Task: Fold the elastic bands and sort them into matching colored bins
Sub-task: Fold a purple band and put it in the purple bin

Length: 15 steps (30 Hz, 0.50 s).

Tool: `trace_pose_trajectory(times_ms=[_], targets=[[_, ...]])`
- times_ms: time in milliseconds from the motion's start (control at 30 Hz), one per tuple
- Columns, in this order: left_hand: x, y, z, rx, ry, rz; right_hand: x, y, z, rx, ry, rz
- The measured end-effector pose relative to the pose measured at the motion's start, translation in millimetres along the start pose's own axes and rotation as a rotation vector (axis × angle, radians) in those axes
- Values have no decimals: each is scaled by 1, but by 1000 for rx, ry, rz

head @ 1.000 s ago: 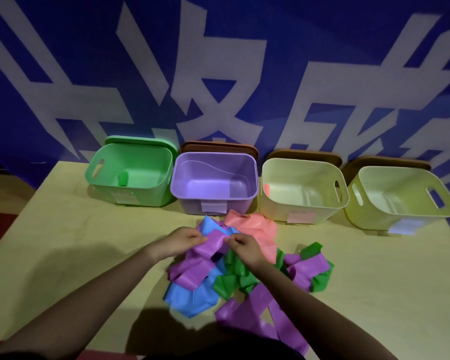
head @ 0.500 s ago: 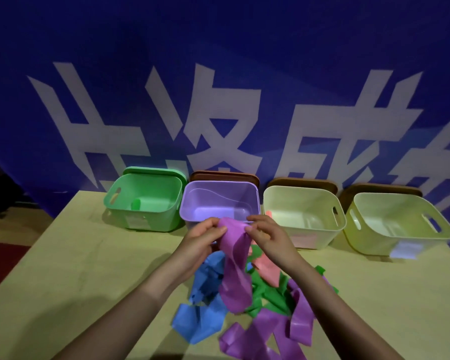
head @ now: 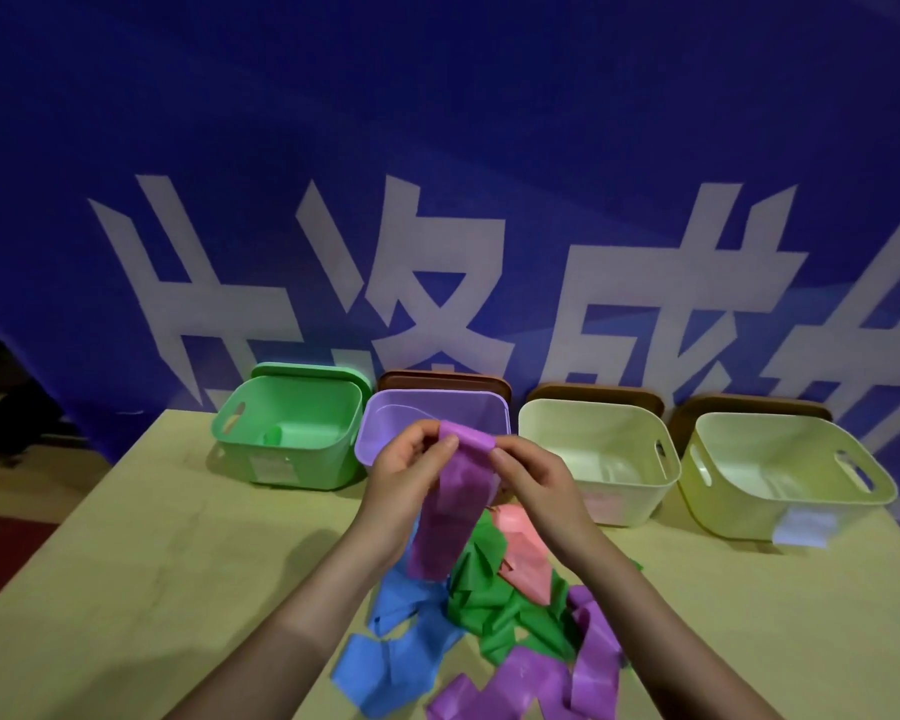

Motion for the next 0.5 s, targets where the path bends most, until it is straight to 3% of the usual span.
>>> trace_pose_trajectory(times_ms=[167, 500], targets=[[1, 2, 3, -39, -32, -10, -4, 3, -3, 79, -11, -17], [7, -1, 12, -65, -100, -7, -7, -5, -4, 81, 66, -11]])
Point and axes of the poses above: each hand's wrist, its own y-axis away from the middle knuckle, its own z-axis out of the palm, x = y × z, the point moved 9 cm from there along -y, towards the middle knuckle, and after that the axes turned 15 degrees about -z, right-handed, at the moved point
